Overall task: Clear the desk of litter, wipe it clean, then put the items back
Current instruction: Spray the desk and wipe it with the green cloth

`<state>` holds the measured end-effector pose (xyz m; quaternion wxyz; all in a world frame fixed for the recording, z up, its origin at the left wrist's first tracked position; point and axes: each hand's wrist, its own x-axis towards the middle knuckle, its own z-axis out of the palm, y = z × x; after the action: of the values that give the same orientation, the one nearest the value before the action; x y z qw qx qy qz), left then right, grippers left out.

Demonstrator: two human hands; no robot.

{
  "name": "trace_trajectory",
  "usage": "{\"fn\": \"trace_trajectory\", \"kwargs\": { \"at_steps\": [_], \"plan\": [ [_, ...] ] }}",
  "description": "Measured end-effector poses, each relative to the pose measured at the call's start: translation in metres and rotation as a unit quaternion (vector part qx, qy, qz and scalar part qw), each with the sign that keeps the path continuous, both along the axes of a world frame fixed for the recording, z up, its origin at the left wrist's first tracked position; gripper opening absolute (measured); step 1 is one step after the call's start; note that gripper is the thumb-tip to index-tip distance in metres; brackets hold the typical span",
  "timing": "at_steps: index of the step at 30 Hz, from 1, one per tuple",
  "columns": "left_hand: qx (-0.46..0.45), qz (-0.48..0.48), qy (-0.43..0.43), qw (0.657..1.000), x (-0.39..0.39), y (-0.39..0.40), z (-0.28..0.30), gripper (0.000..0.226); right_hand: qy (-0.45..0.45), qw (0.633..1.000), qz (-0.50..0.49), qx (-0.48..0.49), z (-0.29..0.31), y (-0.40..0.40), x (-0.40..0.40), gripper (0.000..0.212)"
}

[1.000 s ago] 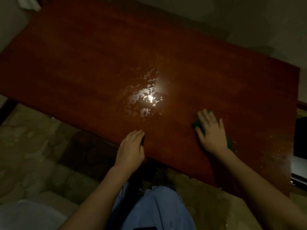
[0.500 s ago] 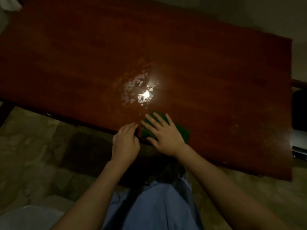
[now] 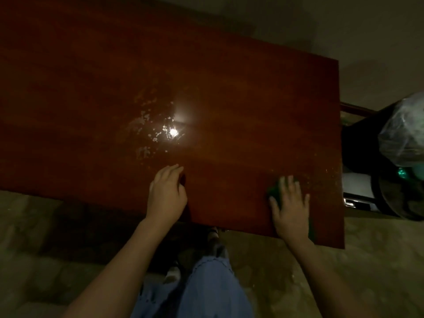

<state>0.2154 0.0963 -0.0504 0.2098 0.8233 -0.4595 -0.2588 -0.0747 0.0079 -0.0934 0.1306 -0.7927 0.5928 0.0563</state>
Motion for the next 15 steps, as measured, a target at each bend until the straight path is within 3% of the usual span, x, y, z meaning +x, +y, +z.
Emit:
{"fn": "trace_trajectory", "kwargs": {
  "at_steps": [2,5,10,13,15],
  "plan": [
    [0.006,0.003,0.006,1.000,-0.006,-0.007,-0.002,0.046,0.005,0.994,-0.107,-0.004,0.003,-0.038,0.018,0.066],
    [0.010,0.013,0.006,1.000,-0.011,-0.021,-0.004,0.046,0.018,0.996,-0.083,0.002,0.006,-0.093,0.062,0.065],
    [0.001,0.054,-0.017,0.998,-0.007,-0.042,-0.002,0.045,-0.002,0.982,0.186,0.027,0.004,-0.064,0.132,0.063],
    [-0.004,0.048,-0.031,0.998,-0.006,-0.053,-0.001,0.045,-0.017,0.913,0.406,0.020,0.000,-0.004,0.129,0.056],
    [-0.008,0.047,-0.028,0.998,-0.008,-0.060,0.001,0.045,0.003,0.870,0.494,0.017,-0.006,0.016,0.102,0.053]
  ]
}}
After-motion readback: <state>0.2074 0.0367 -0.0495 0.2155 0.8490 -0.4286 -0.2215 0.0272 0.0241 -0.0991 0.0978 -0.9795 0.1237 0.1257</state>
